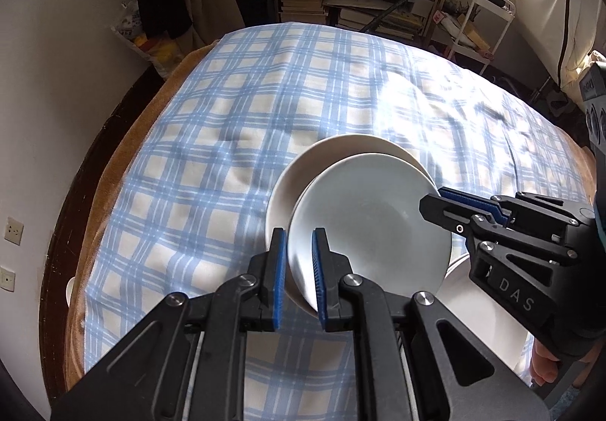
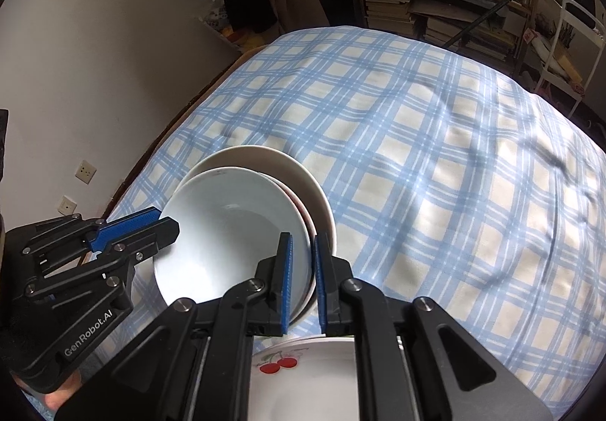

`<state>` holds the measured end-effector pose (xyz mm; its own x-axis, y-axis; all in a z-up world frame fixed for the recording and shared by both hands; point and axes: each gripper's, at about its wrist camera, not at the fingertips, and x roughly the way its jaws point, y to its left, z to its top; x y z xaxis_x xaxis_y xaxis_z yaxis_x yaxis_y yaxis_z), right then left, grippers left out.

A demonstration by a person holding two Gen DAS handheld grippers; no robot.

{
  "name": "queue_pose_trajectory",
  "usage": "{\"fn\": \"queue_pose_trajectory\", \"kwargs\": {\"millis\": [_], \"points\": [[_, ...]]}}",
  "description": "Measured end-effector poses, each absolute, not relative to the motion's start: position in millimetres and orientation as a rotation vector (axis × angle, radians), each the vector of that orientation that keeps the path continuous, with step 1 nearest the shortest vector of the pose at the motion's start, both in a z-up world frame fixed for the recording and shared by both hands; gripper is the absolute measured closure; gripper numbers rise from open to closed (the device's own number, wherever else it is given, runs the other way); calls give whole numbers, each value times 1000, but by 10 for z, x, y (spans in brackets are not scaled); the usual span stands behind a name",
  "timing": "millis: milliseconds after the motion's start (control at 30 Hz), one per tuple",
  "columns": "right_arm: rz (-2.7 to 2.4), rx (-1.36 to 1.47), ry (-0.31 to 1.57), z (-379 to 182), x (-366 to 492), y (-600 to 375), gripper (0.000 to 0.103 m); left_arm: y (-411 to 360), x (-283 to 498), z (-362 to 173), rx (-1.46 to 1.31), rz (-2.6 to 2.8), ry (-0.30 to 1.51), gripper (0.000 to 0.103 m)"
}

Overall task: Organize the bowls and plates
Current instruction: 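Lower the red-patterned bowls into the nested bowls with both tools, then open both tools to release the red-patterned bowls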

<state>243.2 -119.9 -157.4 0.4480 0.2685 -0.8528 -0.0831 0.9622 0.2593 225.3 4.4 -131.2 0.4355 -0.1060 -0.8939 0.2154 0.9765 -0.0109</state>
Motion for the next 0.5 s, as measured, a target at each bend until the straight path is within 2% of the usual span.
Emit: {"fn": "queue_pose_trajectory", "kwargs": {"millis": [133,200,267,333,400,500], "points": [[208,192,1089,-1548,2420,-1233,91,113,2258,-1260,116,-178,1094,87],[205,213,1084,-1506,2423,-1280,87,176,2266,-1224,107,-168,1091,82],[203,233,1080,-1467,2427,-1333,61,252,2283,-1205,101,-153,1090,68],[191,236,1064,-1431,2426,-1375,49,336,2306,-1203,99,-125,1085,55],[170,232,1058,-1417,2436,-1420,47,407,2333,-1213,103,-91,1083,52],[157,248,1063,-1434,2460,-1504,31,487,2381,-1251,103,-69,1099,48]]}}
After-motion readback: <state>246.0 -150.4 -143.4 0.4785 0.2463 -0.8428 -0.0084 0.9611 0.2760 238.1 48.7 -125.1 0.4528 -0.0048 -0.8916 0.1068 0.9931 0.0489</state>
